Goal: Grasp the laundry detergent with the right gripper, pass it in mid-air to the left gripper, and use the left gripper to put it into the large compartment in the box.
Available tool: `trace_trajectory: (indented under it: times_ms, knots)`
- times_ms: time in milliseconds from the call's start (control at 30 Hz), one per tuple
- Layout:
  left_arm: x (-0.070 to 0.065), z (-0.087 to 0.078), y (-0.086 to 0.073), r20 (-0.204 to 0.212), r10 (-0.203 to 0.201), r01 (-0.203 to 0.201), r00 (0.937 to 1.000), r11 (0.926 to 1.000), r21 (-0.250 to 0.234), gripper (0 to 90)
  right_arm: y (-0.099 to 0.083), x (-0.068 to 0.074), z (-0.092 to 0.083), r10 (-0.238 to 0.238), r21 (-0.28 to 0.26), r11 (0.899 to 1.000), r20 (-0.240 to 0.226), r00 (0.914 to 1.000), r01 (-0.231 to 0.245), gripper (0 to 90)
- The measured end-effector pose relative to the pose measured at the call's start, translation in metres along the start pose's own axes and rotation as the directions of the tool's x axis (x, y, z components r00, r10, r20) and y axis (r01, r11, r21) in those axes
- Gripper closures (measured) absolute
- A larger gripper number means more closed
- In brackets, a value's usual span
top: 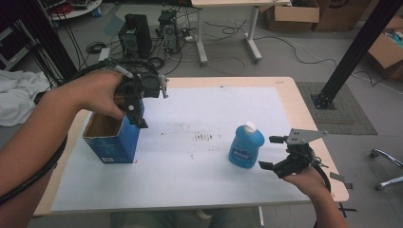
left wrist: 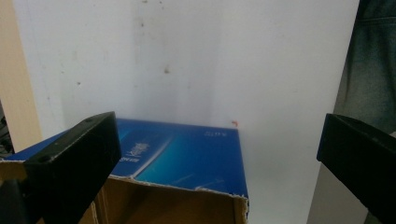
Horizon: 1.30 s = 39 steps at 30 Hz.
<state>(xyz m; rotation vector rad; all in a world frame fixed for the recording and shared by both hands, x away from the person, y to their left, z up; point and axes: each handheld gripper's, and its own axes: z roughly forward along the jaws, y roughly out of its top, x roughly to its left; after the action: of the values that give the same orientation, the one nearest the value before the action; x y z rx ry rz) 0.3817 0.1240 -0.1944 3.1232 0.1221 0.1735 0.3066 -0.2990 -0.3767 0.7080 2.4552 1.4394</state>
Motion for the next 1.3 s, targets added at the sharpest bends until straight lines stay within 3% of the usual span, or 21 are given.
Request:
trace_trajectory:
  times_ms: [167, 467, 933, 1300]
  knots:
    - [0.000, 0.002, -0.001, 0.011, -0.007, 0.006, 0.9999, 0.9999, 0.013, 0.1, -0.012, -0.005, 0.016, 0.019, -0.029, 0.999, -0.003, 0.9998, -0.019, 0.0]
    - [-0.001, 0.001, 0.001, 0.009, -0.004, 0.004, 1.0000, 1.0000, 0.008, 0.1, -0.029, -0.010, 0.042, 0.041, -0.028, 0.999, -0.005, 0.9991, -0.041, 0.0]
    - [-0.004, 0.001, -0.003, 0.005, -0.010, 0.010, 0.9999, 0.9999, 0.007, 0.1, -0.024, -0.008, 0.063, 0.026, -0.082, 0.996, -0.011, 0.9996, -0.027, 0.0]
    - [-0.006, 0.001, -0.003, -0.003, -0.010, 0.010, 0.9999, 0.9999, 0.004, 0.1, -0.027, -0.005, 0.070, 0.008, -0.134, 0.991, 0.015, 0.9999, -0.006, 0.0]
